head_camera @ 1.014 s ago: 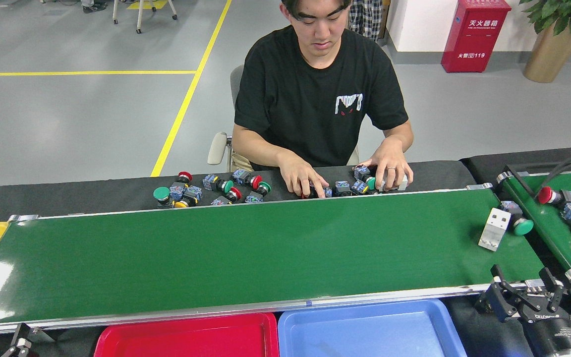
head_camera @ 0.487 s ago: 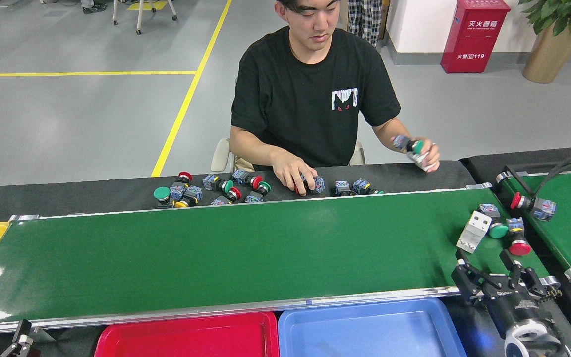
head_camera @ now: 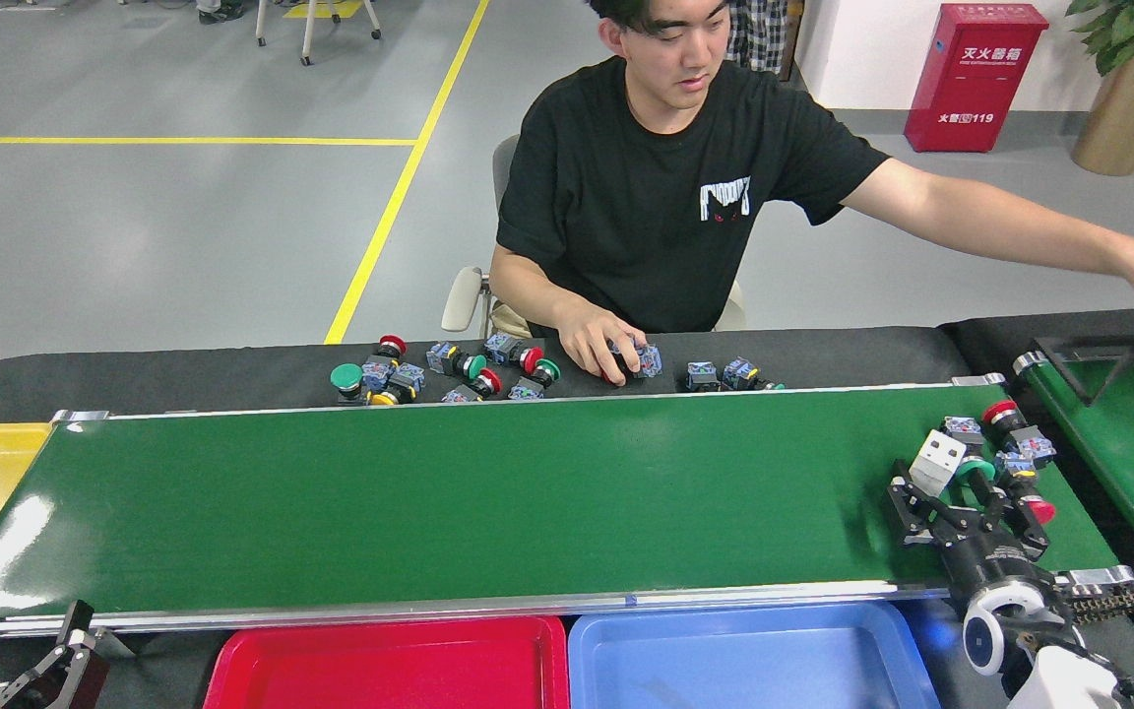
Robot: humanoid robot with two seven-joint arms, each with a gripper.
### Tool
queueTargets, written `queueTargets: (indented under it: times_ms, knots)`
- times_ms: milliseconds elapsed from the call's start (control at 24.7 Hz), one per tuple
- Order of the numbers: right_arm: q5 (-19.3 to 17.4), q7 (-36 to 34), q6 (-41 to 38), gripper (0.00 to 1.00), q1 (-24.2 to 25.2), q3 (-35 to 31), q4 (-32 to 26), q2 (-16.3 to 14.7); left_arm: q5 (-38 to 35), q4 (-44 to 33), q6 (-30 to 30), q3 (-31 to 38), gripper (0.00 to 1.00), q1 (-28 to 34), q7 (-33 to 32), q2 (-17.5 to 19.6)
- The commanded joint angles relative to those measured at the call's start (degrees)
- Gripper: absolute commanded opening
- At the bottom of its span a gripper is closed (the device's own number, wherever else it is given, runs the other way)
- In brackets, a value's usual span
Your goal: Pick switch part from conveyor to tray
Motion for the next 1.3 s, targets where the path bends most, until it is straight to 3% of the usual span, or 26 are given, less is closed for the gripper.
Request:
queueTargets:
  times_ms: [0,162,243,406,446,487,527,568,649,852,973,1136,1257]
  knots:
    - [0.0,-0.7,-1.3,0.01,-0.5,0.2,-0.8,-0.7,-0.1,-0.4,-0.1,0.2,1.0,-0.3,0.4,0.8]
    - [0.3,-1.1,-1.2,0.01,1.9,1.1,-4.7,-0.5,0.0,-0.3,-0.1,0.4,1.0,-0.3,0.4,0.8]
    - [0.2,-1.1,-1.6,0.01,5.1,1.8,-9.8,-0.5,0.0,-0.3,0.0,0.5,1.0,-0.2,0.4,0.8]
    - [0.1,-1.1,-10.2,0.01,15.1,4.7,-25.5,-0.5,0.0,-0.2,0.0,0.8,1.0,-0.1,0.4,0.8]
    - [0.1,-1.1,-14.5,0.07,18.5,5.1,-29.6,-0.5,0.1,-0.3,0.0,0.8,1.0,0.0,0.4,0.8]
    - [0.1,-1.1,-18.6,0.42,21.5,5.4,-33.0,-0.4,0.1,-0.2,0.0,0.8,1.0,0.0,0.4,0.8]
    - [0.1,-1.1,-21.6,0.85,23.7,5.7,-35.1,-0.2,0.1,-0.2,0.0,0.8,1.0,0.0,0.4,0.8]
    - [0.2,-1.1,-25.2,1.0,25.8,5.8,-36.5,0.3,0.1,-0.2,0.0,0.8,1.0,0.0,0.4,0.8]
    - [0.2,-1.0,-30.4,1.0,27.0,6.0,-36.5,1.4,0.2,-0.2,-0.1,0.8,1.0,0.0,0.4,0.8]
    - [0.2,-0.6,-28.7,1.0,27.0,5.6,-36.4,1.8,0.4,-0.3,-0.2,0.8,1.0,0.0,0.4,0.8]
    - [0.0,-1.0,-18.3,1.0,27.1,4.3,-35.9,2.5,0.4,-0.3,-0.1,0.8,1.0,0.0,0.4,0.8]
    - [0.0,-5.7,4.2,0.99,27.1,3.7,-33.7,2.5,0.4,-0.3,-0.1,0.8,1.0,-0.1,0.4,0.8]
    - [0.0,-8.3,11.8,0.99,27.1,3.7,-32.2,2.2,0.4,-0.4,-0.1,0.8,1.0,-0.1,0.4,0.8]
